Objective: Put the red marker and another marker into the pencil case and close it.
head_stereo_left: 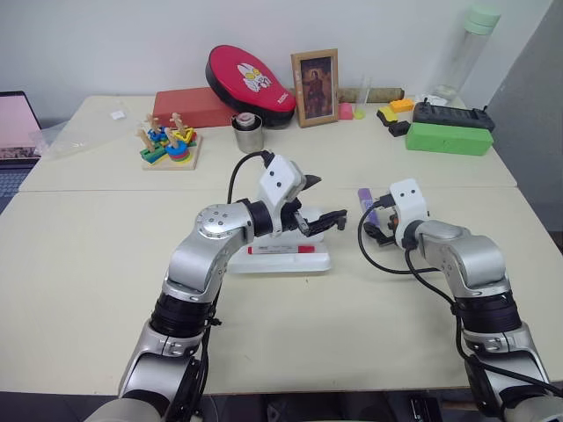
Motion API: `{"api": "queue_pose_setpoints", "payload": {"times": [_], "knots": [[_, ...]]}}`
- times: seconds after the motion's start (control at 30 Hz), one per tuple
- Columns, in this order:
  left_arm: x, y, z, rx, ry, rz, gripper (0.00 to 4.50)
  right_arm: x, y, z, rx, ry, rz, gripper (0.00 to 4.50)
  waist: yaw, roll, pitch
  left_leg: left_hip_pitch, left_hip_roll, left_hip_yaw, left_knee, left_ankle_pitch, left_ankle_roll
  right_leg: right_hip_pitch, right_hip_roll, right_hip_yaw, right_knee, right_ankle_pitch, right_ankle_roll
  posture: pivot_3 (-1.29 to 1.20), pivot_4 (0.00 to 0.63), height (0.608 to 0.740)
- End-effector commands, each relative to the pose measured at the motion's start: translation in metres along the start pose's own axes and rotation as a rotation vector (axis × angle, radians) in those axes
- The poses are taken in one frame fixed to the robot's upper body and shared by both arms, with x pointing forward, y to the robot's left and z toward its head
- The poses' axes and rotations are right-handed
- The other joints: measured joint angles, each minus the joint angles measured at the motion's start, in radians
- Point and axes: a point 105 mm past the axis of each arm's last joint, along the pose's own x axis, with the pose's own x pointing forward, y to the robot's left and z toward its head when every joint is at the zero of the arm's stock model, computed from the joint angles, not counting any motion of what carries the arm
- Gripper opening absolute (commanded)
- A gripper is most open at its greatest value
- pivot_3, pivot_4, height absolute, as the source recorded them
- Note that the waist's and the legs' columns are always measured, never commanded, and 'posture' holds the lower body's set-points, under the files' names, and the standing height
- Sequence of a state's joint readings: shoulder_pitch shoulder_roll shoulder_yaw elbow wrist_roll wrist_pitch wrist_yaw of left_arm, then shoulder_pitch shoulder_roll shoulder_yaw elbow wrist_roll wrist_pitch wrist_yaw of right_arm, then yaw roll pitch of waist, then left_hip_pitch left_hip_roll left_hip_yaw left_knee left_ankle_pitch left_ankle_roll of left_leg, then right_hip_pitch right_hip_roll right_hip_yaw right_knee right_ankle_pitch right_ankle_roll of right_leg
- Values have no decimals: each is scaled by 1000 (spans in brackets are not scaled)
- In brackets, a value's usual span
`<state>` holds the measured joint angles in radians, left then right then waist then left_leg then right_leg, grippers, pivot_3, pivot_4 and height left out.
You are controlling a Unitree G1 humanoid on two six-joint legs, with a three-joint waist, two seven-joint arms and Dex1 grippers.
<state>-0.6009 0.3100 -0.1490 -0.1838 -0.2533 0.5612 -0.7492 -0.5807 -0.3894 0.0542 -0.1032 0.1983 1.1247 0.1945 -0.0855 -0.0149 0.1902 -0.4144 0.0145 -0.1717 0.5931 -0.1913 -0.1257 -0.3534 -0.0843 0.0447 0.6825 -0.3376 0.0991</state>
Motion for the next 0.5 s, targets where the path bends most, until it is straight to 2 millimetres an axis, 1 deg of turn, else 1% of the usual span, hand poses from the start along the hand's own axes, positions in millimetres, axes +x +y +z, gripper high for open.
{"api": "queue_pose_setpoints", "payload": {"times": [0.03, 0.1, 0.2, 0.43, 0.5], "knots": [[-4, 7, 17, 51, -52, 35, 4483, -1, 5, 9, 8, -19, -2, 4500, 0, 0, 0, 0, 0, 0, 0, 0, 0, 0, 0, 0, 0, 0, 0, 0, 150, 740], [-5, 9, 18, 48, -55, 40, 4483, 1, 8, 6, -2, -10, -2, 4500, -1, 0, 0, 0, 0, 0, 0, 0, 0, 0, 0, 0, 0, 0, 0, 0, 150, 740], [-5, 9, 17, 46, -53, 39, 4500, 3, 10, 2, -8, 2, -6, 3992, -1, 0, 0, 0, 0, 0, 0, 0, 0, 0, 0, 0, 0, 0, 0, 0, 150, 740], [-4, 7, 17, 43, -50, 32, 4500, 4, 10, 2, 0, -2, 4, 2177, 1, 0, 0, 0, 0, 0, 0, 0, 0, 1, 0, 0, 0, 0, 0, 0, 150, 740], [-4, 8, 17, 45, -48, 32, 4500, 4, 10, 4, 3, -8, 9, 1787, 1, 0, 0, 0, 0, 0, 0, 0, 0, 1, 0, 0, 0, 0, 0, 0, 150, 740]]}}
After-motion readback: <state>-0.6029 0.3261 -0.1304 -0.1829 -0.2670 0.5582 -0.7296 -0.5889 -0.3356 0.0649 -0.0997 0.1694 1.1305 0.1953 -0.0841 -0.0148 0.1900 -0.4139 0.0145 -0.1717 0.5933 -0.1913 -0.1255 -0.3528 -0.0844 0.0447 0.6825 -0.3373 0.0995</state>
